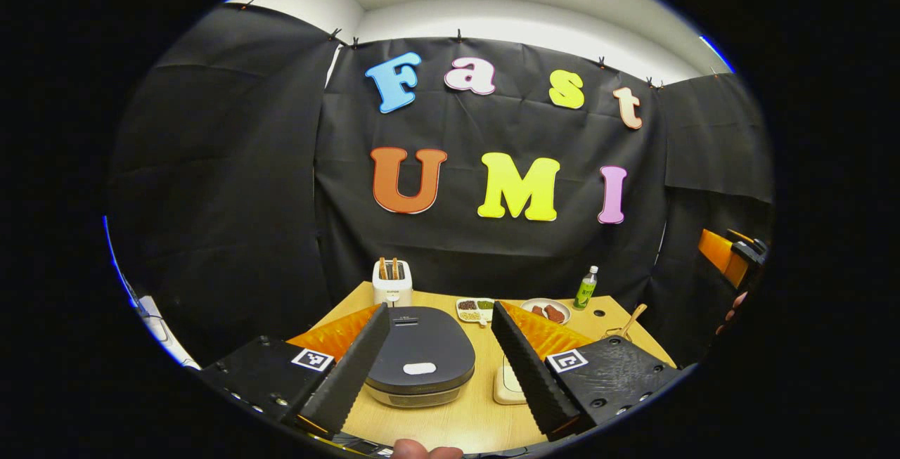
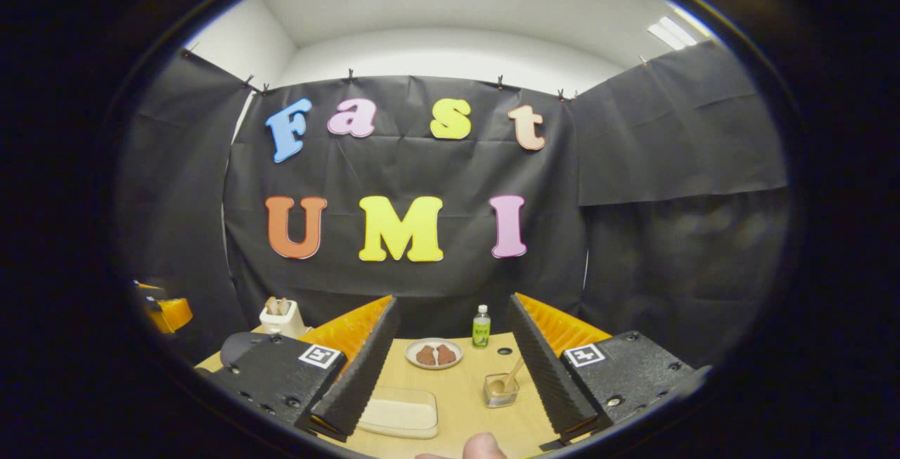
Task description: Close the left gripper, press the button to open the rice cooker; take a wooden spoon from the chopstick holder with the right hand, scoop a spoonful of rice and pour it into the rice cooker, then put the wooden spoon back into the chopstick holder.
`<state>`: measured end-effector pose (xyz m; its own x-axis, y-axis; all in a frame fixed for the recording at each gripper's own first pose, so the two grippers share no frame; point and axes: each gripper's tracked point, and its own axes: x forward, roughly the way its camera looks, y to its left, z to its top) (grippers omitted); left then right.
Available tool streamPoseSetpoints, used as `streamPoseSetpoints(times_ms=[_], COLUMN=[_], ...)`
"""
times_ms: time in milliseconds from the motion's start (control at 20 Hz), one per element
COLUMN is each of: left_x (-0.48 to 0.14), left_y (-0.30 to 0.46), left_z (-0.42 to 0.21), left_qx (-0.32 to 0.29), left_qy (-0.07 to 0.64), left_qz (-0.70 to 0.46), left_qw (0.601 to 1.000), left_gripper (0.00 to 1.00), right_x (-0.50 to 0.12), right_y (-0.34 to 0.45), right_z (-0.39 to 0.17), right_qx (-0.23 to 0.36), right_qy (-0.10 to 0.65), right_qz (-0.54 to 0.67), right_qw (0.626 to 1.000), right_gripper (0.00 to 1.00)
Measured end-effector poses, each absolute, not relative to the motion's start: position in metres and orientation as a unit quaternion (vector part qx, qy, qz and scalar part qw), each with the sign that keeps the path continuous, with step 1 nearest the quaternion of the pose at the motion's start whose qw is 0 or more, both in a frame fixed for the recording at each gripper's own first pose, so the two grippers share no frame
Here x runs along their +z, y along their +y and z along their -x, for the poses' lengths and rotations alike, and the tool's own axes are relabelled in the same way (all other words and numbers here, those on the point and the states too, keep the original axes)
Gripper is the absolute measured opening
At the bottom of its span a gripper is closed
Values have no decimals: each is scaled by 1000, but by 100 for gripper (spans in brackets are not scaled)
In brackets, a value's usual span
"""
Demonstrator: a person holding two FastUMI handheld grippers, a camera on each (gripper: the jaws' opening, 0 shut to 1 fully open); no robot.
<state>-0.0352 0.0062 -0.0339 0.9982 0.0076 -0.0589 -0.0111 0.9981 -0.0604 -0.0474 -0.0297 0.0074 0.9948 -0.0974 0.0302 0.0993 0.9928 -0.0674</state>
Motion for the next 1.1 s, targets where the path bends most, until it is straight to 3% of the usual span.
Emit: streamPoseSetpoints(times_ms=[450,600,650,700,750,800,850,950,1000,1050,1100], left_x=[-99,-117,-123,-128,-134,-139,-145,-155,-157,-167,-175], left_y=[1,6,9,9,9,8,8,11,12,11,8], left_z=[-3,-17,-24,-28,-33,-36,-37,-40,-39,-46,-48], left_qx=[23,42,49,49,51,52,50,52,61,59,54], left_qy=[189,230,244,258,271,285,301,324,328,342,354], left_qz=[56,69,72,78,87,98,107,109,123,130,137], left_qw=[980,970,966,962,957,952,946,938,935,929,924], left_gripper=[95,87,81,56,49,22,27,23,8,0,0], right_x=[-6,-21,-24,-27,-30,-33,-36,-40,-43,-45,-48], right_y=[-63,-73,-80,-84,-89,-91,-95,-103,-107,-111,-116], right_z=[-9,-31,-40,-48,-56,-62,-68,-77,-80,-83,-85], right_qx=[-29,-15,-13,-10,-7,-3,0,2,1,0,-2], right_qy=[-10,8,11,13,18,23,26,28,31,33,36], right_qz=[48,40,37,35,32,29,27,23,22,20,18], right_qw=[998,999,999,999,999,999,999,999,999,999,999], right_gripper=[100,100,100,100,99,100,100,99,100,100,99])
